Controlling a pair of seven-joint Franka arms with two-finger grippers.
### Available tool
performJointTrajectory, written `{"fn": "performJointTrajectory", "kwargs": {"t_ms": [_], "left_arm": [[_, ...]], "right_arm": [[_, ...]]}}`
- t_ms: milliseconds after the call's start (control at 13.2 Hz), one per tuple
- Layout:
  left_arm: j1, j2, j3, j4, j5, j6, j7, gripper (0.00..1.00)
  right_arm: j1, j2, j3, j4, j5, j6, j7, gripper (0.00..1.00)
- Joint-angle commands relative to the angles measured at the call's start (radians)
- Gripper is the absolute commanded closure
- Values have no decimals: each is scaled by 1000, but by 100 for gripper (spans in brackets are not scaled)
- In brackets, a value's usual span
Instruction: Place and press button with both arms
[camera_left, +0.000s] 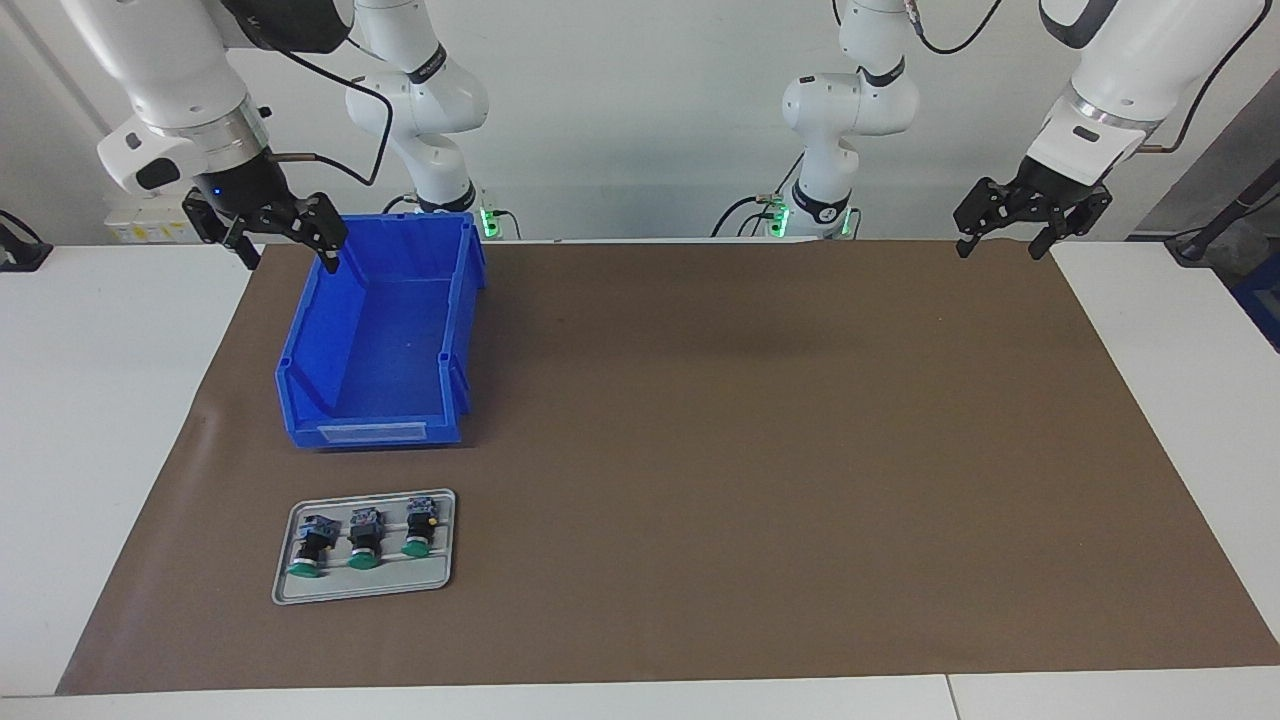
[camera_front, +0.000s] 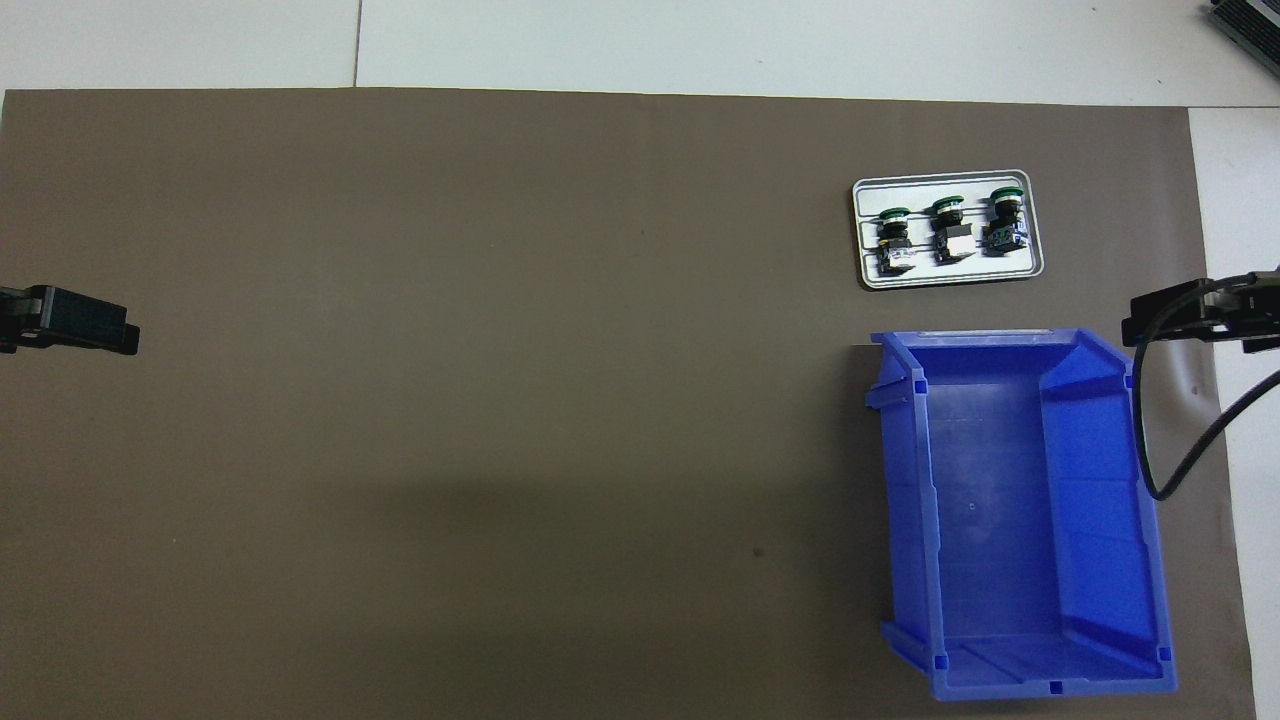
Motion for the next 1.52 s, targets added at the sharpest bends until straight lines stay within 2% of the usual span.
{"fn": "performJointTrajectory", "kwargs": {"t_ms": [0, 152, 304, 531, 759, 911, 1062, 1214, 1442], "left_arm": [[1, -30, -3, -35, 12, 13, -11, 0], [1, -30, -3, -35, 12, 13, -9, 0], [2, -30, -3, -35, 12, 13, -11, 0], [2, -30, -3, -35, 12, 13, -11, 0], [1, -30, -3, -35, 12, 13, -11, 0], [1, -30, -3, -35, 12, 13, -11, 0], [1, -30, -3, -35, 12, 13, -11, 0], [1, -30, -3, -35, 12, 13, -11, 0], [1, -30, -3, -35, 12, 13, -11, 0]], "right_arm": [[-14, -7, 7, -22, -20, 54, -21, 0], [-24, 11, 7, -12, -30, 99, -23, 0], [-25, 68, 5, -1, -27, 183, -22, 0], [-31, 265, 4, 92, -29, 333, -23, 0], [-30, 437, 7, 97, -13, 562, -34, 0], [-30, 527, 7, 96, 8, 681, -51, 0], [-24, 594, 8, 91, 69, 748, -57, 0], [5, 631, 8, 67, 95, 844, -57, 0], [10, 634, 8, 5, 97, 880, -90, 0]]}}
